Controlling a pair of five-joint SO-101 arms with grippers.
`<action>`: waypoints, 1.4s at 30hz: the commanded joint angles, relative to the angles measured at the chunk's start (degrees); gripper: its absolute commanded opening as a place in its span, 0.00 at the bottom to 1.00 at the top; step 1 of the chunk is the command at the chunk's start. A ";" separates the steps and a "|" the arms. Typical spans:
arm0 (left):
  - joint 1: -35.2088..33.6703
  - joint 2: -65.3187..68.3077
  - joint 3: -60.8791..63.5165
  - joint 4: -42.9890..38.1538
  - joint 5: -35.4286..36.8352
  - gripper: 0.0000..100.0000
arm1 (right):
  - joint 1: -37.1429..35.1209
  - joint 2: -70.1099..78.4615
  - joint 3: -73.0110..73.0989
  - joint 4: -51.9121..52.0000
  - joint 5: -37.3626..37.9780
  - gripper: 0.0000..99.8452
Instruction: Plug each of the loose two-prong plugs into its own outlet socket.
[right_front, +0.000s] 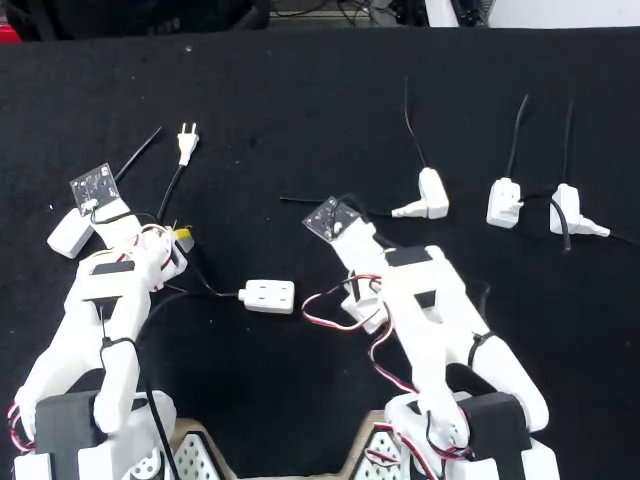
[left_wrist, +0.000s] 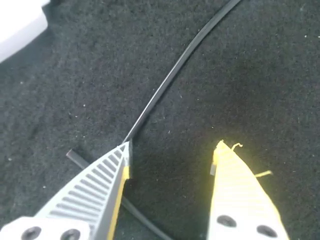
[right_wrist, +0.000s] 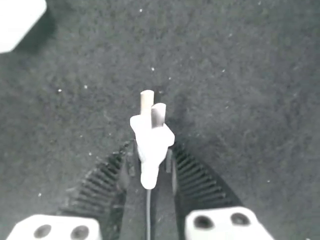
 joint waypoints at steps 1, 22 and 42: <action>-0.48 -1.05 -0.57 -0.62 0.26 0.26 | -0.79 -1.98 -2.15 -1.41 -0.44 0.09; -0.48 -1.05 -0.40 -0.62 0.26 0.26 | -3.96 -1.89 -0.04 -3.08 -4.40 0.09; 0.04 -23.12 3.21 12.13 0.18 0.26 | -17.41 -31.25 1.01 0.18 -13.19 0.01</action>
